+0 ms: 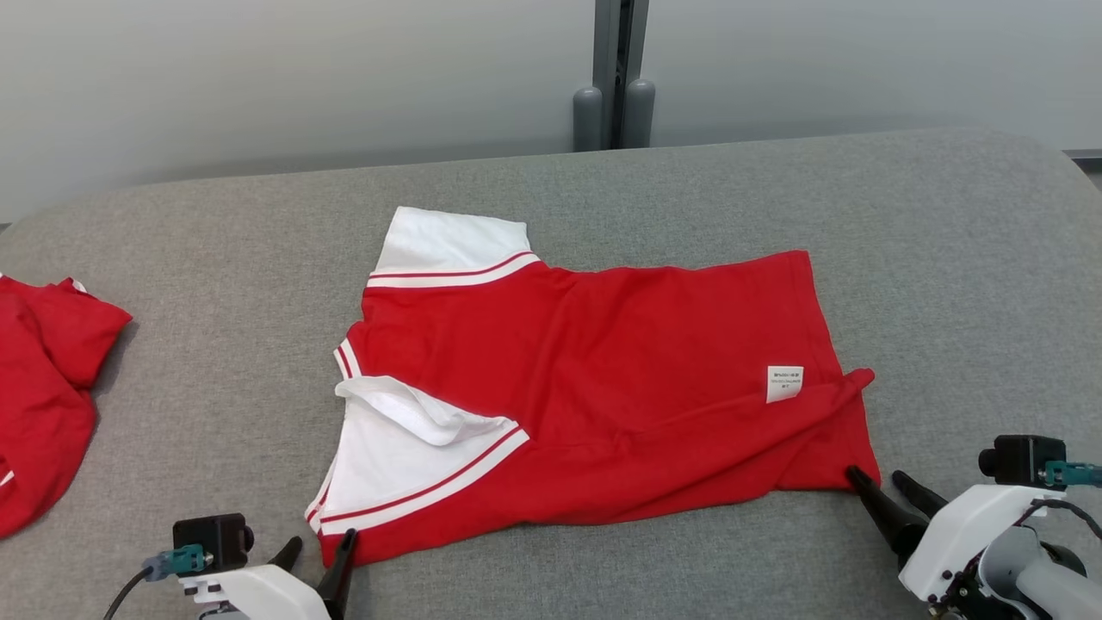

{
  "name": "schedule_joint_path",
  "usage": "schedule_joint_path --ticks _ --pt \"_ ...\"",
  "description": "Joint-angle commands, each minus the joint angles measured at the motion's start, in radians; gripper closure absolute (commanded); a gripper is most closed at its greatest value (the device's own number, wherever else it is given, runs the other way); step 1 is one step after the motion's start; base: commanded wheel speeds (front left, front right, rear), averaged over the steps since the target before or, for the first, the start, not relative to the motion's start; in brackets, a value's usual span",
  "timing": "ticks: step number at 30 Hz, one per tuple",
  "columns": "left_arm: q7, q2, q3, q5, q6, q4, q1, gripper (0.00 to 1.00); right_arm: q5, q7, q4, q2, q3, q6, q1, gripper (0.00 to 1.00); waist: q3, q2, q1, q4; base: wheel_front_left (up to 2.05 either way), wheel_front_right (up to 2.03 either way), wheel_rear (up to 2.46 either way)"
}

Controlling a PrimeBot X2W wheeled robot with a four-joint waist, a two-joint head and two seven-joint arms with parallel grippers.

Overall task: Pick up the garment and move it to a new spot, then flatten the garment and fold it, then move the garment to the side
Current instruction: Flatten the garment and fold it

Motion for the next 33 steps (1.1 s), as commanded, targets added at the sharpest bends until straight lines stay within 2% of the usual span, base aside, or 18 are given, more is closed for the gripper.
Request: schedule_joint_path --ticks 1,8,9,10,11,12,13,14,23,30,33 --pt "0.006 -0.002 -0.003 -0.007 -0.008 0.013 -0.020 0.00 -0.003 0.010 0.009 0.002 -0.005 0.000 -0.010 0.00 0.003 0.0000 0.0000 0.001 0.00 0.00 0.00" --pt "0.036 -0.038 -0.019 -0.009 -0.056 0.091 -0.063 0.00 -0.004 0.085 0.032 0.046 0.000 0.000 -0.020 0.00 0.017 0.0000 0.0000 0.003 0.00 0.00 0.00" --pt "0.041 -0.041 -0.021 -0.011 -0.062 0.101 -0.067 0.04 -0.005 0.094 0.033 0.051 0.000 0.000 -0.021 0.00 0.017 0.0000 0.0000 0.004 0.00 0.00 0.00" --pt "0.045 -0.043 -0.022 -0.012 -0.067 0.110 -0.070 0.34 -0.006 0.100 0.034 0.055 0.001 0.000 -0.022 0.04 0.017 0.0000 0.0000 0.004 0.00 0.00 0.00" --pt "0.047 -0.045 -0.023 -0.011 -0.074 0.118 -0.074 0.68 -0.007 0.104 0.035 0.058 0.001 0.000 -0.021 0.26 0.017 0.0000 0.0000 0.004 0.00 0.00 0.00" --pt "0.046 -0.046 -0.022 -0.012 -0.078 0.125 -0.078 1.00 -0.008 0.107 0.035 0.061 0.000 0.000 -0.021 0.57 0.016 0.0000 0.0000 0.004 0.00 0.00 0.00" --pt "0.050 -0.047 -0.024 -0.012 -0.085 0.130 -0.081 1.00 -0.008 0.108 0.035 0.063 -0.002 0.000 -0.020 0.97 0.015 0.0000 0.0000 0.005 0.00 0.00 0.00" --pt "0.051 -0.047 -0.025 -0.013 -0.090 0.132 -0.080 1.00 -0.007 0.110 0.034 0.063 -0.004 0.000 -0.019 1.00 0.013 0.0000 0.0000 0.006 0.00 0.00 0.00" --pt "0.036 0.000 0.002 -0.023 -0.093 0.091 -0.063 1.00 0.002 0.127 0.003 0.026 -0.031 0.000 -0.001 1.00 -0.011 0.0000 0.0000 0.014 0.00 0.00 0.00" --pt "0.067 0.072 0.000 -0.025 -0.062 -0.017 -0.027 1.00 0.022 0.196 -0.087 -0.054 -0.039 0.000 0.041 1.00 -0.025 0.0000 0.0000 0.019 0.00 0.00 0.00" --pt "0.086 0.099 -0.006 -0.025 -0.032 -0.078 -0.007 1.00 0.033 0.221 -0.130 -0.097 -0.046 0.000 0.072 1.00 -0.029 0.0000 0.0000 0.021 0.00 0.00 0.00"
